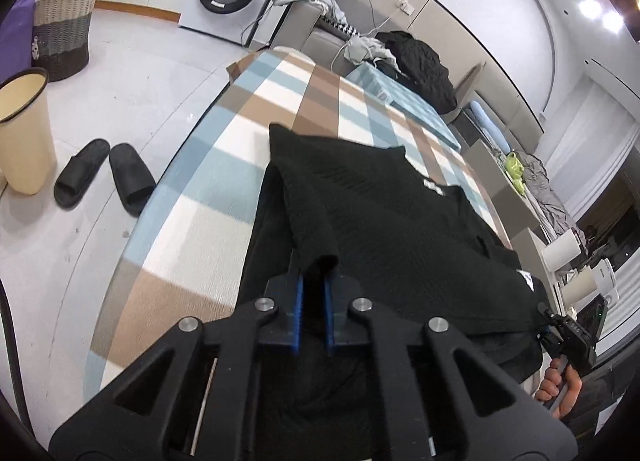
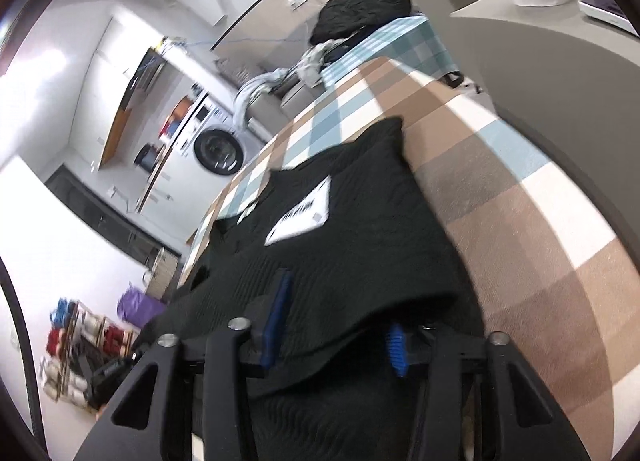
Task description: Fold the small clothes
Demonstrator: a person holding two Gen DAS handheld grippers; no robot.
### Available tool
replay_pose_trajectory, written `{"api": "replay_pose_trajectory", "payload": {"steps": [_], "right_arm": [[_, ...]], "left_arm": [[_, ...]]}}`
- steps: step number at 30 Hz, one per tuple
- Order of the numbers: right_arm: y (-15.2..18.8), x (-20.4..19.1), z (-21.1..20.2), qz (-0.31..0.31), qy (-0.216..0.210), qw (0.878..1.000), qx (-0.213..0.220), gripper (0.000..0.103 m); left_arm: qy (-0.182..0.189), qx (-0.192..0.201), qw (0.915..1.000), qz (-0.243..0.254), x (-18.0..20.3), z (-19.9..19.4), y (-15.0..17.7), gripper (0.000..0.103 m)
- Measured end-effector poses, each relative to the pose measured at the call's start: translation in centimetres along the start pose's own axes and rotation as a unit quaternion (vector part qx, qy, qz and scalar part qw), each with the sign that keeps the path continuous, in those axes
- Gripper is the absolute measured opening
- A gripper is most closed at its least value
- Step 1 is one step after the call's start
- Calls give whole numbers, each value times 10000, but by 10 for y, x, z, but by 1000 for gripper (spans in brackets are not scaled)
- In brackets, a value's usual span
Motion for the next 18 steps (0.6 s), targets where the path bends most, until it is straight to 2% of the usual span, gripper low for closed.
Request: {"api": "replay_pose_trajectory", "payload": {"steps": [1,3,11,14,18], "right_arm": [[-3,0,2,-13,57,10000,50,15],[-9,-3,2,-9,14,9999,160,7],[-56,-32,19,-189,-187,9987,445,5],[-79,-39,40,-61,-225,9988,434,5],[-104,-47,79,-13,-40,9993,381,6]], "left_arm": [[17,33,10000,19,2,1,-3,4],[65,122,9999,75,7,0,-11,4],[243,427,9988,40,19,13,-55,3],[274,383,9989,-32,21,33,-75,3],[200,357,9991,-70,22,69,-102,3]]}}
Point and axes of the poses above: each gripper's, at about its wrist camera, not at the fingertips, and z roughly the way its jaws point, x to its right, y to its underside, the point moved 1 cm from there along z, roughly the way its jaws point, and after that the axes turned 15 degrees about x, right-handed, at the moved point
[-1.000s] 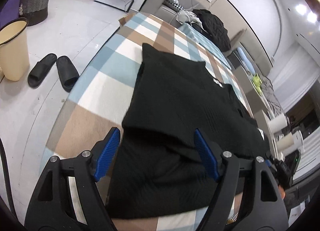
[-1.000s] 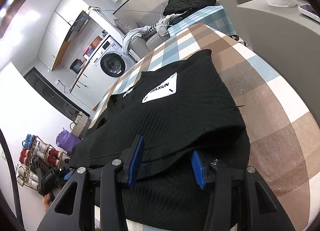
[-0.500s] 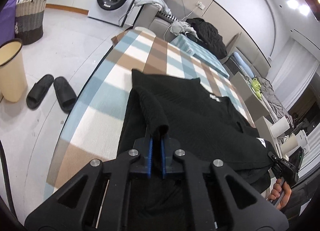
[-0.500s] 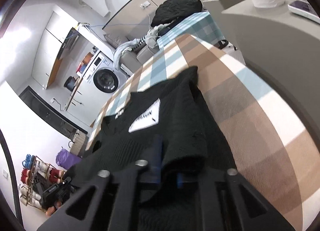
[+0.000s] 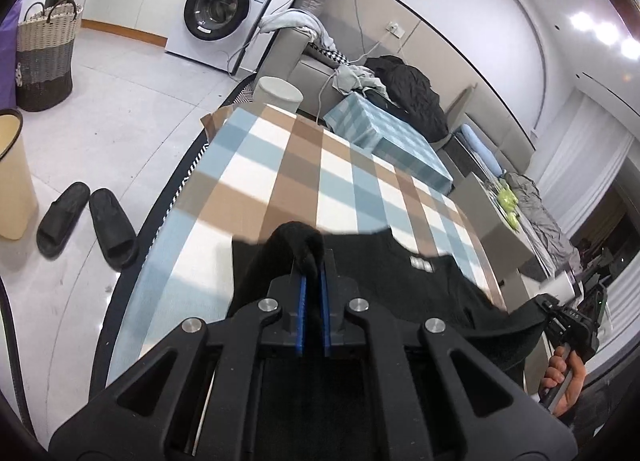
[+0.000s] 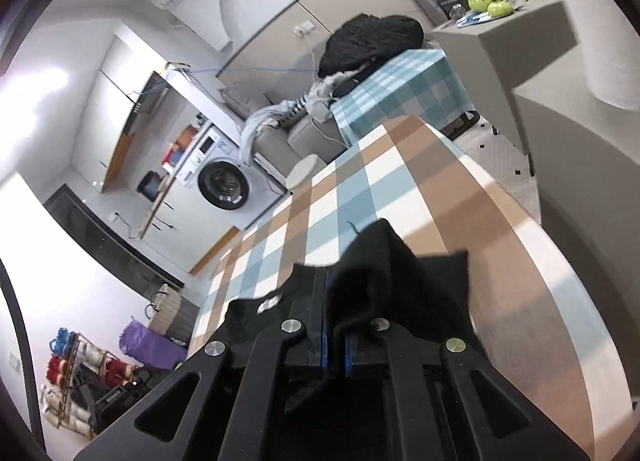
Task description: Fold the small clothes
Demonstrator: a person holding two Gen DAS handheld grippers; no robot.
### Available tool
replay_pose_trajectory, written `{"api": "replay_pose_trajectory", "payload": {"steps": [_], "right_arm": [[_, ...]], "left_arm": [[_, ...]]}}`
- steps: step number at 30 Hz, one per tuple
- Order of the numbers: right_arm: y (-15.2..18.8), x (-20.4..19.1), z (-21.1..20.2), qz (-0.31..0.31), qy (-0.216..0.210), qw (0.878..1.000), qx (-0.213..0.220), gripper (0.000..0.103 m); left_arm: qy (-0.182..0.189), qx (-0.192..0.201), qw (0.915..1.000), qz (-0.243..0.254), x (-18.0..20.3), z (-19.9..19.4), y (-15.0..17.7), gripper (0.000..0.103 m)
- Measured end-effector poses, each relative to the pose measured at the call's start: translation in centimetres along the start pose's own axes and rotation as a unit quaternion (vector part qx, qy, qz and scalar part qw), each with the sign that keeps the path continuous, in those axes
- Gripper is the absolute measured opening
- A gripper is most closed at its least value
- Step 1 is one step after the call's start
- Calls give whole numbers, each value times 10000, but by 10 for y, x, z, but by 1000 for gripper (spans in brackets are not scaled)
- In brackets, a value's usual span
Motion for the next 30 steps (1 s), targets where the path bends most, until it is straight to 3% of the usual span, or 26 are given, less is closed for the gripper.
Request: {"api": "replay_pose_trajectory", "payload": {"steps": [3,4,5,8,14,21,28,30], "right_arm": [[-10,0,47,-160,277,9988,-361,28],[-12,3,55,-203,394,9982,-415,41],[-13,6,58,-233,499,9976,-423,45],[-15,12,56,-314,617,9970,-347,45],[-6,19,20,-652,676,9952,-290,53],[25,21,-14,-1709,826,9805,-511,55],[34,27,14,-1942,911,9736,-786,55],[34,25,24,-2056,968,9706,-793,50]], "left_arm": [[-265,-290,9992,89,-3,36,-9,9],[-383,-420,9983,131,-5,44,-9,17],[-498,-509,9974,135,-7,52,-9,25],[-627,-422,9970,169,-13,55,-7,45],[-673,-362,9968,242,-21,30,7,49],[-904,-301,9896,1077,-8,-6,37,63],[-903,-657,9822,1513,0,25,50,65],[-950,-765,9799,1576,-1,39,51,64]]}}
Point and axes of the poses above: each gripper's, at about its wrist camera, not at the fingertips, and z roughly the way its jaws point, x to its right, y to its underside, the point moved 1 cm from there along z, roughly the way its jaws point, and after that the axes turned 15 degrees about x, right-handed, at the moved point
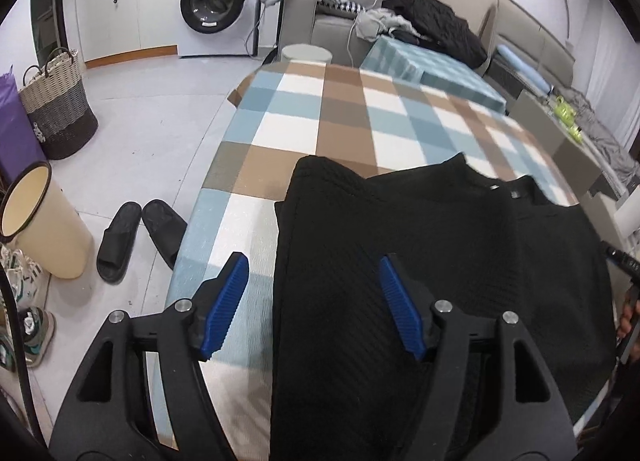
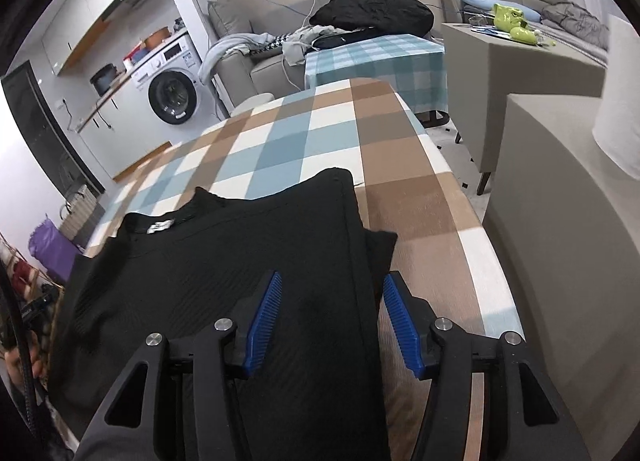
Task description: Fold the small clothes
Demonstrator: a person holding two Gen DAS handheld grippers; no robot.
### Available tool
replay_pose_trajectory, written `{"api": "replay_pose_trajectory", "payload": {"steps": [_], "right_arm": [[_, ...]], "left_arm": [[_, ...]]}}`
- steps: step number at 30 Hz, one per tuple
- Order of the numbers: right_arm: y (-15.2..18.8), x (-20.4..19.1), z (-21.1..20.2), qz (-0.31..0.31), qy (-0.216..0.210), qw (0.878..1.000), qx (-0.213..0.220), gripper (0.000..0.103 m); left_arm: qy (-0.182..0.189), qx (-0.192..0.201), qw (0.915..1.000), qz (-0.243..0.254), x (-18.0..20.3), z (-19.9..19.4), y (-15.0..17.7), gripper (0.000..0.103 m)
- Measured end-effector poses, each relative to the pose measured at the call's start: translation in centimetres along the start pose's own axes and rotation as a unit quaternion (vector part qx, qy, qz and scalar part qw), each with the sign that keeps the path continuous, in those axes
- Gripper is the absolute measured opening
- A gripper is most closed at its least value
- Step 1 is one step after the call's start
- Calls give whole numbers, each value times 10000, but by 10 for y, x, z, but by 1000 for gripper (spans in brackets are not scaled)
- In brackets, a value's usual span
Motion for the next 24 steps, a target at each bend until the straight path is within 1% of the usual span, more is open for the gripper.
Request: {"api": "replay_pose_trajectory", "payload": {"steps": [2,3,4,5,7,8,10,11,12,13,16,19,20,21,23,24], "right_arm": [[-1,-4,6,-210,101,9997,-32,32],[0,-6,9,-363,199,9991,-80,26],[0,-8,10,-526,279,9982,-57,12],[-1,-10,9,-666,284,9974,-47,6],[-2,-14,4,-916,190,9956,75,5],[-4,-14,-2,-950,129,9951,230,5],[-10,-8,-18,-809,53,9947,624,5],[-12,-4,-24,-726,78,9946,742,5],[-13,-2,-26,-701,147,9946,755,5],[-12,0,-24,-696,227,9948,710,5],[-8,2,-15,-680,335,9957,529,5],[-5,4,-6,-571,280,9976,285,6],[-5,5,-3,-533,277,9979,241,12],[-5,6,0,-468,265,9984,178,14],[-6,10,3,-338,233,9990,151,23],[-7,11,5,-279,210,9992,167,26]], "left_arm": [[-12,-130,9999,102,3,14,0,48],[-30,-176,9997,149,5,18,0,30],[-50,-194,9996,189,6,21,0,19],[-47,-168,9996,214,6,23,0,12],[10,-30,9997,255,7,21,-2,8],[26,51,9997,240,6,18,-3,6],[45,179,9997,168,3,13,-6,5],[20,226,9997,116,0,11,-8,5],[-29,251,9997,78,-3,10,-9,5],[-84,264,9996,42,-6,10,-11,5],[-7,157,9997,-201,-16,14,-12,5],[13,68,9999,-148,-16,17,-11,6],[-24,21,9999,-104,-16,18,-12,7],[-27,-7,10000,-90,-15,20,-12,8],[-21,-45,10000,-65,-13,25,-13,18],[-20,-73,9999,-76,-12,28,-14,20]]}}
Point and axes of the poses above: each gripper's, at about its wrist camera, not at the fingertips, and z roughly the way its jaws point, x to its right, y to its underside, the point moved 1 cm from there along z, roughly the way its jaws point, and after that the axes turned 15 degrees about x, right-handed, at the moved point
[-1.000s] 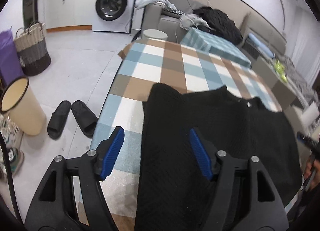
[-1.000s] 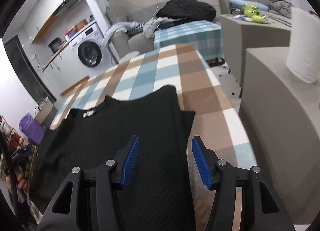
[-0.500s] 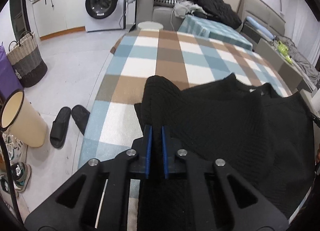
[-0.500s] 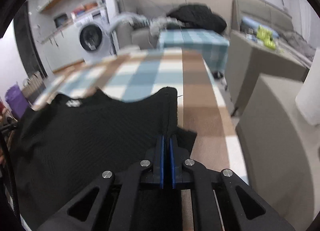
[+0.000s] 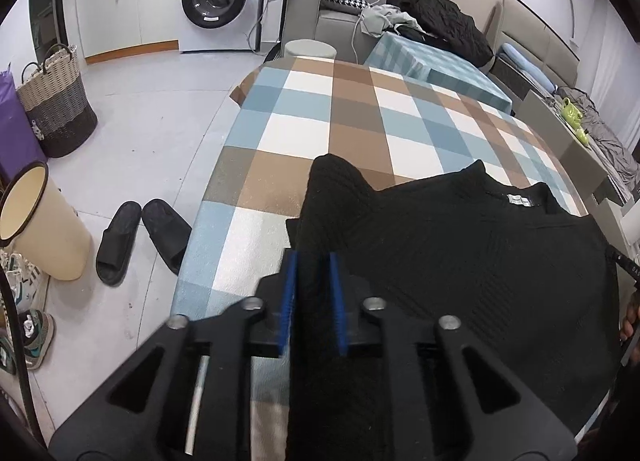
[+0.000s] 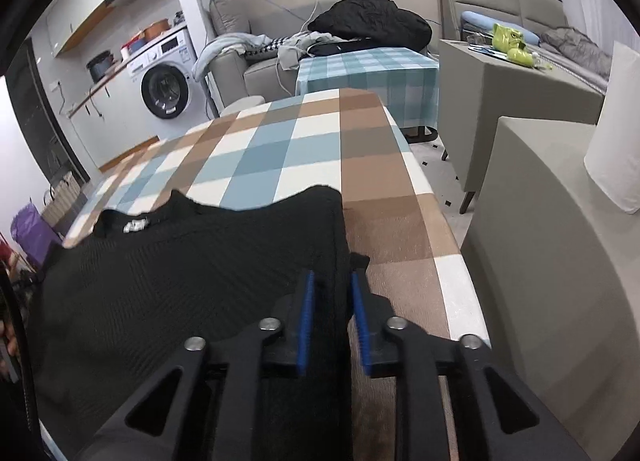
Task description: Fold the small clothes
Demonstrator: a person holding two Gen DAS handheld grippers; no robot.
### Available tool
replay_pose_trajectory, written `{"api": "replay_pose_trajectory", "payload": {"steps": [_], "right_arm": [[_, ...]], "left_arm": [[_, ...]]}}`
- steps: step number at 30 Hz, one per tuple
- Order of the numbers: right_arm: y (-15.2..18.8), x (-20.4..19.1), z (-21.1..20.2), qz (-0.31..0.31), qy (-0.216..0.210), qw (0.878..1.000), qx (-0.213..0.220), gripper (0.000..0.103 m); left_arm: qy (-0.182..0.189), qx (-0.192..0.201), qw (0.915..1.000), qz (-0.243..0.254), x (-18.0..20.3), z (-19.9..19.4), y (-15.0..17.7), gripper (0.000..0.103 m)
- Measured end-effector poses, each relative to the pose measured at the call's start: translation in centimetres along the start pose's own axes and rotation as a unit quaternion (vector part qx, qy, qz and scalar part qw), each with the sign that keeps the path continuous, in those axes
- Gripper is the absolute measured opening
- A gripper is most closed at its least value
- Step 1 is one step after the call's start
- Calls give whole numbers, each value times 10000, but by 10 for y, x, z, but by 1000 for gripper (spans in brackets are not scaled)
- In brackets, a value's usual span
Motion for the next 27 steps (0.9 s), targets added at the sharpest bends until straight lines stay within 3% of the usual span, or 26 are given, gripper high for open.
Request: {"api": "replay_pose_trajectory", "payload": {"steps": [2,5,6,7,9,11,13,21,23,27], "right_arm": [[-3,3,5,101,0,9999,14,34],[-7,3,15,117,14,9999,-3,34],[-8,1,18,82,7,10000,-2,34],[-9,-2,21,2,-4,10000,-8,34],[-9,-9,25,-259,4,9997,-24,28],[-9,-17,25,-575,99,9983,77,12],[-10,-20,23,-699,110,9973,206,6],[-35,-24,-17,-478,1,9914,1216,5],[-41,-28,-18,-499,77,9903,1295,5],[-45,-28,6,-456,400,9933,987,6]], "left_arm": [[15,-29,10000,-53,1,6,-1,20],[13,23,10000,-93,2,13,-4,19],[25,95,9999,-68,4,13,-5,18],[43,177,9998,-41,5,13,-6,8],[114,298,9995,-20,7,8,-9,5],[108,441,9990,26,9,2,-12,5],[122,552,9984,22,9,-5,-15,5],[241,985,9948,-57,11,-28,-40,4],[173,983,9950,-66,10,-24,-45,4],[-154,605,9976,-286,2,-2,-45,4]]}}
Point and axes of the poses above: each gripper's, at about its wrist camera, not at the fingertips, and z roughly the way its jaws point, x to its right, y to its underside, the point moved 1 cm from there along z, roughly the way its jaws point, and after that the axes turned 15 degrees about x, right-handed, at the moved point
